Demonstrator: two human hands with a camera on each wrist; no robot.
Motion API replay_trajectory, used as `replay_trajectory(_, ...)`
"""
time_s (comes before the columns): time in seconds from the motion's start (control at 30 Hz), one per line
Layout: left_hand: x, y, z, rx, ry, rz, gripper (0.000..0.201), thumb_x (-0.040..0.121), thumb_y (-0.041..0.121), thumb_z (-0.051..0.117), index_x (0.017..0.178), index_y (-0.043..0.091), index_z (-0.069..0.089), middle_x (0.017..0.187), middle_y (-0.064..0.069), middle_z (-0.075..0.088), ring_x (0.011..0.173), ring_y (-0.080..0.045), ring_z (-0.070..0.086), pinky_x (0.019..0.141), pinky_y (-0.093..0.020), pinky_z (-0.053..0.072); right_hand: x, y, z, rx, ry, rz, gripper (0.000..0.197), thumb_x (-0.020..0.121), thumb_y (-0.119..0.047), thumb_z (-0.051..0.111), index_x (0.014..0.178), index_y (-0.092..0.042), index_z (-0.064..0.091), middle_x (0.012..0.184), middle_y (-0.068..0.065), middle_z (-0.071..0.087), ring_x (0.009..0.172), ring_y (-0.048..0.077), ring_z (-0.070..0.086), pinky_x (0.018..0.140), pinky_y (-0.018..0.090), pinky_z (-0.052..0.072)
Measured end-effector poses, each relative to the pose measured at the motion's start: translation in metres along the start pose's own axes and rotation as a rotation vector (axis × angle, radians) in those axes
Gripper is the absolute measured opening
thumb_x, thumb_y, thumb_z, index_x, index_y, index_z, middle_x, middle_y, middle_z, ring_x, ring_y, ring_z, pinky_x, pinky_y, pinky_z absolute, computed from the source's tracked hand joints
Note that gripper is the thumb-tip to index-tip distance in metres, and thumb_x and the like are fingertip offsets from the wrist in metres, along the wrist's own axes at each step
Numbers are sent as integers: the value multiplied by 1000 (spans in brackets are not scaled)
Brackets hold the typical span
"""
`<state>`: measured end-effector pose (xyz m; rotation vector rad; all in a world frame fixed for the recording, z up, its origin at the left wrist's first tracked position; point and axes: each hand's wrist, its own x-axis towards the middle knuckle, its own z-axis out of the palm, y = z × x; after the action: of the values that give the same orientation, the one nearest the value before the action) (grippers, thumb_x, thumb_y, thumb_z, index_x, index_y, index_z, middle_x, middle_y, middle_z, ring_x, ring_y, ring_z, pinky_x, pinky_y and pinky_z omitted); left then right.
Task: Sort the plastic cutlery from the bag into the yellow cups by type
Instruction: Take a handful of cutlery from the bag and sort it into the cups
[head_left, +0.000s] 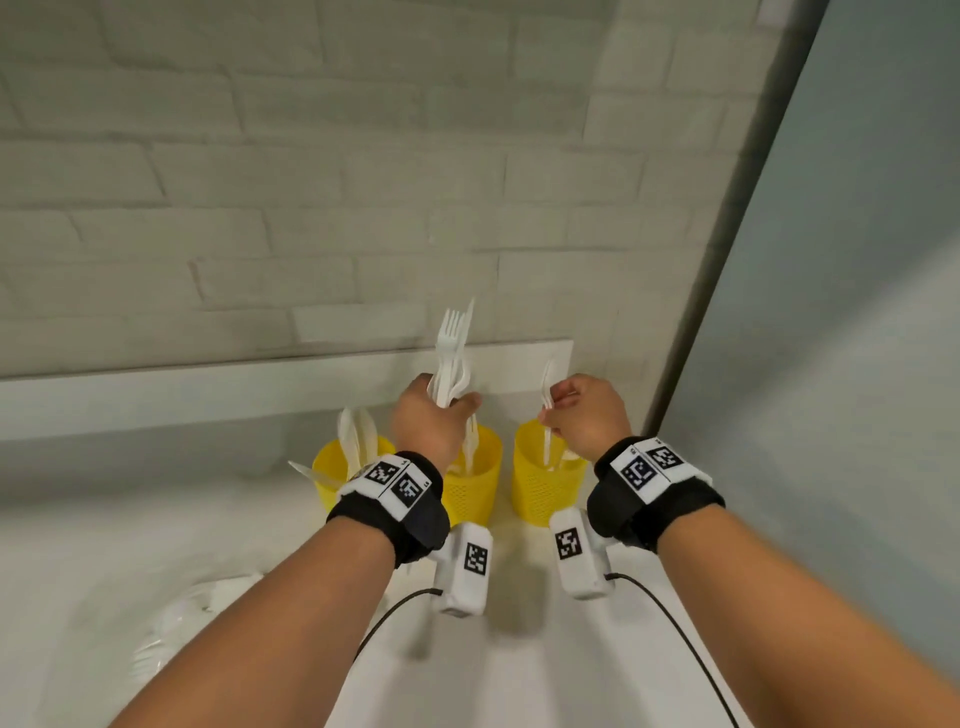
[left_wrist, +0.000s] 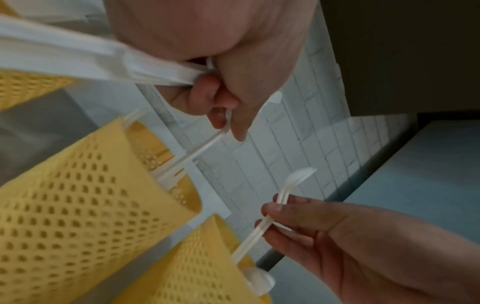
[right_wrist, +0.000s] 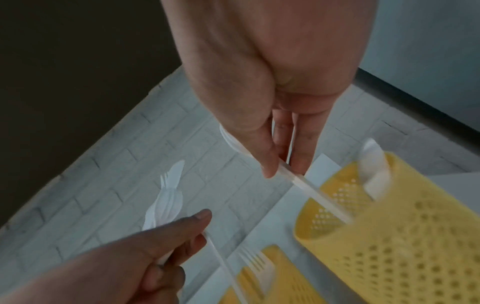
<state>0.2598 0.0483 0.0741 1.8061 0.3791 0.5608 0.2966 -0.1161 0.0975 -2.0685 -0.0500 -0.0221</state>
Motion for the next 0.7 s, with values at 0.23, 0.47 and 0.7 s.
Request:
replay_trajectory(0.23,-1,-13,-2,204,-144,-101,28,76,29,79,77,11,57,71,-6,59,69,-26,58,66,-35,49,1,18,13,-293,-93,81,31,74,-4,75,105,-4,69,116,10,66,109,25,61,81,23,43)
replay_trajectory(0.47,-2,-2,-14,147,-258,-224,21,81,22,73,71,11,59,61,-6,53,49,-21,47,50,-27,41,4,8,8,-223,-89,13,46,76,-2,73,120,-3,61,124,14,62,115,27,58,93,27,43)
replay_trajectory(0.7,-6,19,-31,-105,-189,-152,16,86,21,68,77,11,60,61,-4,54,41,-13,39,40,-21,34,-11,-35,20,219,-108,-88,16,90,-23,63,98,-10,63,96,8,66,84,23,65,82,36,52)
